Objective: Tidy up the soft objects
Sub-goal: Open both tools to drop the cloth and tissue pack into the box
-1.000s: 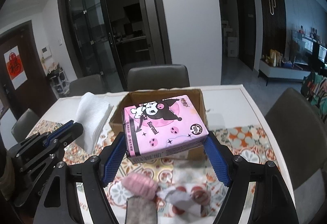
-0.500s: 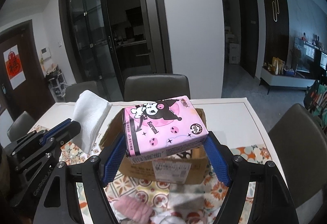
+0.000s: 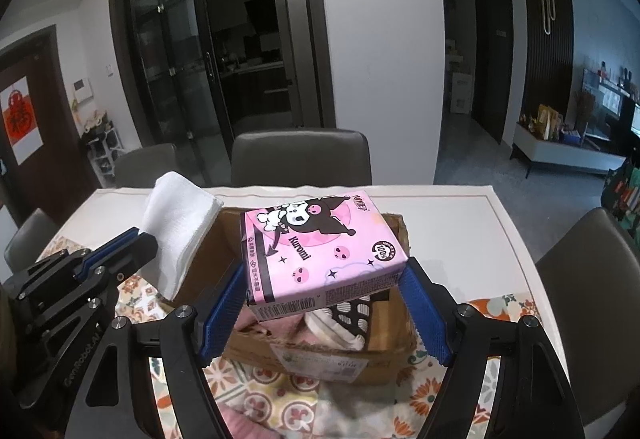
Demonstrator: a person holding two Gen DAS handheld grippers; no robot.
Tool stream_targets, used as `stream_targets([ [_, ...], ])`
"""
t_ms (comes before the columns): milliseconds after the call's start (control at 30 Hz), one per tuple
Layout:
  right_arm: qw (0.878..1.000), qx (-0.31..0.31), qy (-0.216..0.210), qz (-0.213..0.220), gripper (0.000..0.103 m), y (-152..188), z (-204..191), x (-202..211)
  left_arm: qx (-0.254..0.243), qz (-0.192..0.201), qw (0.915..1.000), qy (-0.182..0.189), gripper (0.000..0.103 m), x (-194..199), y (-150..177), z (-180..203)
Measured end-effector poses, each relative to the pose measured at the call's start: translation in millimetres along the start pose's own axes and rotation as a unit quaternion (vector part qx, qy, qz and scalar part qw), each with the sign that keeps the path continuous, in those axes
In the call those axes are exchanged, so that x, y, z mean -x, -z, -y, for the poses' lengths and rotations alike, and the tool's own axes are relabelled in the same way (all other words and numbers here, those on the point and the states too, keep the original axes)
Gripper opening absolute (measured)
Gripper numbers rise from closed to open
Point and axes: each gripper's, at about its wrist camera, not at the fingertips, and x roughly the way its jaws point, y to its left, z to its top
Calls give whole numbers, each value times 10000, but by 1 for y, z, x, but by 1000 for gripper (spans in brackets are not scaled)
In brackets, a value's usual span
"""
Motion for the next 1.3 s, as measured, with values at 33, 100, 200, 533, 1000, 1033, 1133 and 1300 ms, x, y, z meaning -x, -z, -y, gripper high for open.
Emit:
stream_targets([
  [33,10000,-10,5,-47,77,0,2,-5,-13,-35,10000,9,10,-3,1,-1],
  [100,9999,-20,14,-134,77,0,5,-15,-39,-111,9999,11,10,-12,1,0],
  [200,9997,-40,41,-250,77,1,8,-28,-52,-222,9997,23,10,-22,4,-1],
  [533,9980,-86,-49,-622,78,7,17,-62,-38,-549,9985,65,31,-46,12,2],
  [1000,9983,-228,-10,-536,78,15,15,-41,16,-316,9992,-235,74,-12,14,2],
  [1033,9984,-233,-13,-507,78,15,15,-37,18,-292,9992,-255,75,-8,13,2],
  [1133,9988,-208,-4,-443,78,19,15,-26,-6,-180,9992,-343,83,7,12,5],
  [1300,9991,-251,38,-339,78,24,16,-5,-33,-87,9991,-411,93,27,13,8],
])
